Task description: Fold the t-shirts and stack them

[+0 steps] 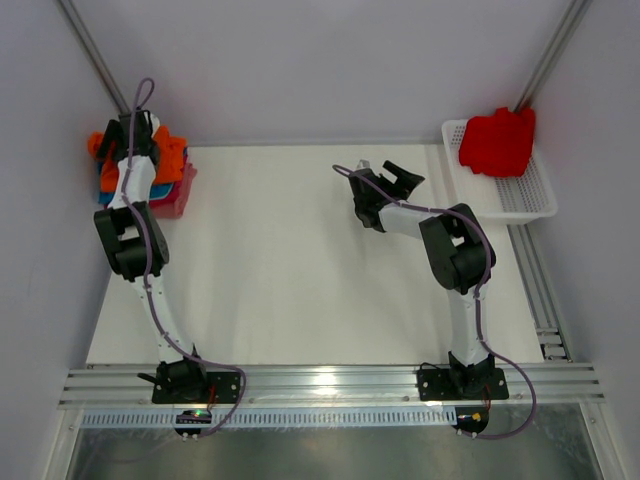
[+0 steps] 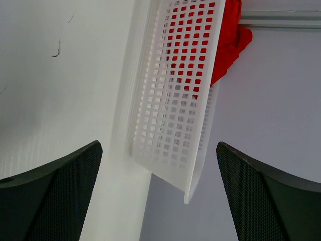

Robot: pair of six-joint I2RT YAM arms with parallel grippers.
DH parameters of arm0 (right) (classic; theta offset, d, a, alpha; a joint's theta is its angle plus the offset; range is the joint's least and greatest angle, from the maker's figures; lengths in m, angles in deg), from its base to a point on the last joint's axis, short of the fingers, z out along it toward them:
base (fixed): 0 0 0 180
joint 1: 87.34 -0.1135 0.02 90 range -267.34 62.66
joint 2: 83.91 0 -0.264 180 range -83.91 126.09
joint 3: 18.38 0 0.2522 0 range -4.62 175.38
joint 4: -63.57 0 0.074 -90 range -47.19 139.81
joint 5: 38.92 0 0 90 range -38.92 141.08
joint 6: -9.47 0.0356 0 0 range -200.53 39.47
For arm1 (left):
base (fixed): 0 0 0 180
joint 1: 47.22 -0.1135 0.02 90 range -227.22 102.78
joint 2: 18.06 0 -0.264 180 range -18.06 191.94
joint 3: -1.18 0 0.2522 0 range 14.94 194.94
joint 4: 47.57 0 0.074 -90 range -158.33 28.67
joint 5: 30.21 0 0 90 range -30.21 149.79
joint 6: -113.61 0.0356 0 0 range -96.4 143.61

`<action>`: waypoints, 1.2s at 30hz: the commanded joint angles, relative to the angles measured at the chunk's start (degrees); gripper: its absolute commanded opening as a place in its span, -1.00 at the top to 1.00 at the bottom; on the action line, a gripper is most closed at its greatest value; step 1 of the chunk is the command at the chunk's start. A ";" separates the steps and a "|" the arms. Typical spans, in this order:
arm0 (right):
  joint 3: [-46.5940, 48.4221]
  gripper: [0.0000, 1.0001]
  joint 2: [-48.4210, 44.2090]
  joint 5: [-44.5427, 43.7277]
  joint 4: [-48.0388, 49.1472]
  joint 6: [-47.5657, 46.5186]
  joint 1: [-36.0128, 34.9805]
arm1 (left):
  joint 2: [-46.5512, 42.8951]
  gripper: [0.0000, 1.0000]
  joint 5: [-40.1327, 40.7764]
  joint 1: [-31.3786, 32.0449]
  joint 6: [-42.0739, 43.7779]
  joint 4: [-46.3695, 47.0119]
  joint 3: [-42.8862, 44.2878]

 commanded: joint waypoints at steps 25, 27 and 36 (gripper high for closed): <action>-2.43 -0.99 -1.61 -0.13 6.79 -2.98 -0.44 | -12.01 -0.98 -15.59 8.05 -23.30 -0.16 -0.53; -5.49 -0.99 -4.24 -0.05 10.65 -6.32 -0.44 | -9.91 -0.98 -19.36 6.56 -26.98 -1.30 2.10; -13.58 -0.99 -15.57 0.92 11.46 -4.22 0.79 | -4.36 -0.98 -31.22 -2.59 -39.56 -3.43 5.81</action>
